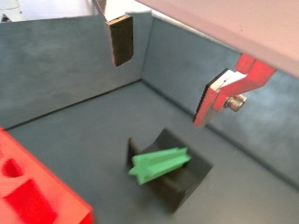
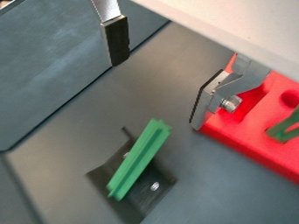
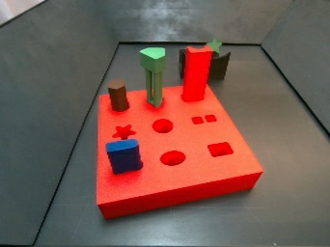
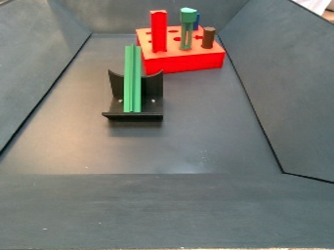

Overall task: Pick up the star object. Move up. Place the star object on the fixture. Regrasp the star object. Move to above the board. Insert the star object.
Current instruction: Regrasp the star object.

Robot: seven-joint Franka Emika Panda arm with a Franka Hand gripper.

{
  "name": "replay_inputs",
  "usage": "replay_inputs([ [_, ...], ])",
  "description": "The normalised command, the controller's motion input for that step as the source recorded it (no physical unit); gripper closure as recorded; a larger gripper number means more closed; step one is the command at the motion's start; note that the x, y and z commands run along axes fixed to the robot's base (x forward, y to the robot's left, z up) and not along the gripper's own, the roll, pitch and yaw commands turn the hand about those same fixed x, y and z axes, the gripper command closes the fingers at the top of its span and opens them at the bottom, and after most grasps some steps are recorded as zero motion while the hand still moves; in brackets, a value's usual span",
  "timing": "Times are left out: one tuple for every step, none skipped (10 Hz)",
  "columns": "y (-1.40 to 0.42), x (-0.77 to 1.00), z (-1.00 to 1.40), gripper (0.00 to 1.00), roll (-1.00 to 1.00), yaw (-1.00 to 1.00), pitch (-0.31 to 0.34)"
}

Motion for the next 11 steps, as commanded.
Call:
replay_inputs([
  [-0.02, 0.04, 0.0, 0.0, 1.0, 0.04, 0.05],
  [-0.03, 0.06, 0.0, 0.0, 1.0, 0.05, 0.069],
  [-0.03, 0.07, 0.0, 0.0, 1.0, 0.05, 0.08],
  [-0.04, 0.09, -0.01, 0.0, 1.0, 0.06, 0.105],
  [-0.04, 0.1, -0.01, 0.0, 1.0, 0.07, 0.129],
  [-0.04, 0.1, 0.0, 0.0, 1.0, 0.09, 0.153],
  [-0.04, 0.1, 0.0, 0.0, 1.0, 0.11, 0.175],
  [-0.05, 0.1, -0.01, 0.0, 1.0, 0.16, 0.207],
  [-0.05, 0.1, -0.01, 0.0, 0.89, 0.19, 0.211],
  [-0.05, 0.11, -0.01, 0.0, 0.64, 0.21, 0.178],
  [-0.05, 0.11, -0.01, 0.0, 0.47, 0.22, 0.151],
])
